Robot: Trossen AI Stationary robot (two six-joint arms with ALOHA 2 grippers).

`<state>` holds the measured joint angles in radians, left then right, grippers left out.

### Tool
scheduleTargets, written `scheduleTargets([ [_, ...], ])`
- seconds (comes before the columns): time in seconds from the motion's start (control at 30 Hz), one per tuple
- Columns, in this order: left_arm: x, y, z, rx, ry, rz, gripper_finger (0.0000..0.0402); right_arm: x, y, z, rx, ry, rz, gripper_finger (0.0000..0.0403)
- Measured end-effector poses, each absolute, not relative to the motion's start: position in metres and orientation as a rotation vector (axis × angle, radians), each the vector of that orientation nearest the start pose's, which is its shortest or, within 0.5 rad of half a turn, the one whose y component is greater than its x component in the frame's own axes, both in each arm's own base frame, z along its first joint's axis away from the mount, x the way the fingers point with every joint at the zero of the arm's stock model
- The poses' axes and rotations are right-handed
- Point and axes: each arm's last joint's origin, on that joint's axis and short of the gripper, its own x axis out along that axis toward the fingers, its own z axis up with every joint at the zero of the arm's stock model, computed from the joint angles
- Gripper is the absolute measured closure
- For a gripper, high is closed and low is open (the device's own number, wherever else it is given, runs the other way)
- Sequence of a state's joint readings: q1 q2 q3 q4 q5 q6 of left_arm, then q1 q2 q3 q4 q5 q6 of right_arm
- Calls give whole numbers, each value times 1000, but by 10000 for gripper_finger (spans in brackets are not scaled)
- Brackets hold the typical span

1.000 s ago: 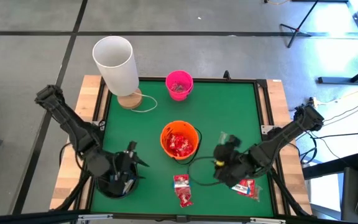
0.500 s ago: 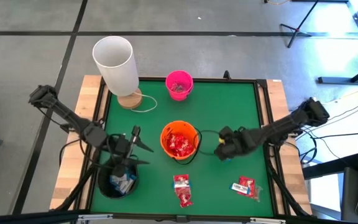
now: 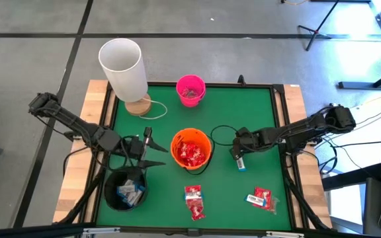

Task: Sort candy
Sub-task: Put the green gummy into the pink bucket

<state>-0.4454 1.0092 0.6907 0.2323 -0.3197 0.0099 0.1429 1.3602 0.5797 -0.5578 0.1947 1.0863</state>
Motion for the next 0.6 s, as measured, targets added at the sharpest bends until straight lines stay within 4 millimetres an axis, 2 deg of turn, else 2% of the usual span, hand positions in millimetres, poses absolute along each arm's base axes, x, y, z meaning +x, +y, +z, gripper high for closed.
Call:
scheduleTargets([
  [0.13, 208, -87, 298, 45, 90, -117, 206, 204, 24, 139, 685, 1121, -719, 238],
  [0.37, 209, -85, 296, 45, 107, -105, 206, 207, 23, 140, 683, 1083, -716, 378],
  [0.43, 209, -85, 295, 49, 118, -102, 206, 207, 23, 141, 679, 1079, -720, 395],
  [0.6, 209, -84, 294, 54, 130, -81, 206, 217, 24, 153, 667, 1034, -710, 388],
])
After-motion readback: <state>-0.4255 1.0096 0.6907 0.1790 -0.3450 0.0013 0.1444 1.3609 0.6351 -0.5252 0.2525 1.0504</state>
